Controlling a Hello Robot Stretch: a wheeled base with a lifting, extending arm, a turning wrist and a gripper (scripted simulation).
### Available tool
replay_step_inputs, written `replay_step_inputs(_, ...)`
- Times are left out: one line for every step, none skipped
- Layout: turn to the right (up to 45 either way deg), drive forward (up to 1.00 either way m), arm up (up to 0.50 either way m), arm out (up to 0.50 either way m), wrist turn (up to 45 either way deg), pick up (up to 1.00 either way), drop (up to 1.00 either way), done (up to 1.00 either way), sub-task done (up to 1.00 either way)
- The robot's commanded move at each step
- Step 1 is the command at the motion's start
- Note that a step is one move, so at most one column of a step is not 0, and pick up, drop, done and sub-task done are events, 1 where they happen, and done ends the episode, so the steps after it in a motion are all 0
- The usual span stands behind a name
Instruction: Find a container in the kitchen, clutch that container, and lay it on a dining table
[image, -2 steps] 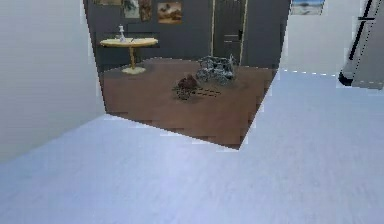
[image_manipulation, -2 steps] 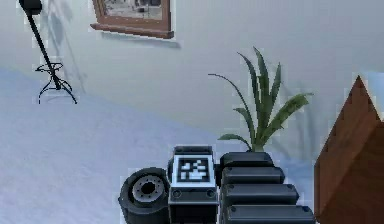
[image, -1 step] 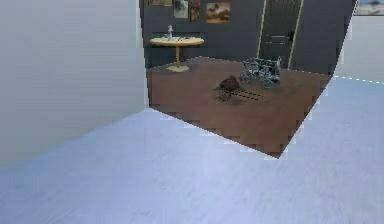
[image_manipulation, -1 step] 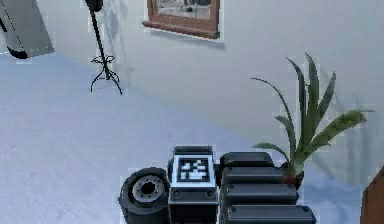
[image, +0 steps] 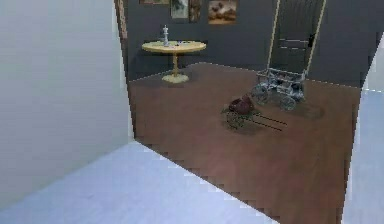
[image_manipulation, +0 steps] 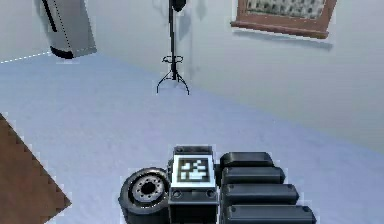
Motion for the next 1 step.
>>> replay_step_inputs(0.0, 1.00, 0.00, 0.00, 0.0, 0.00, 0.00, 0.00, 0.00)
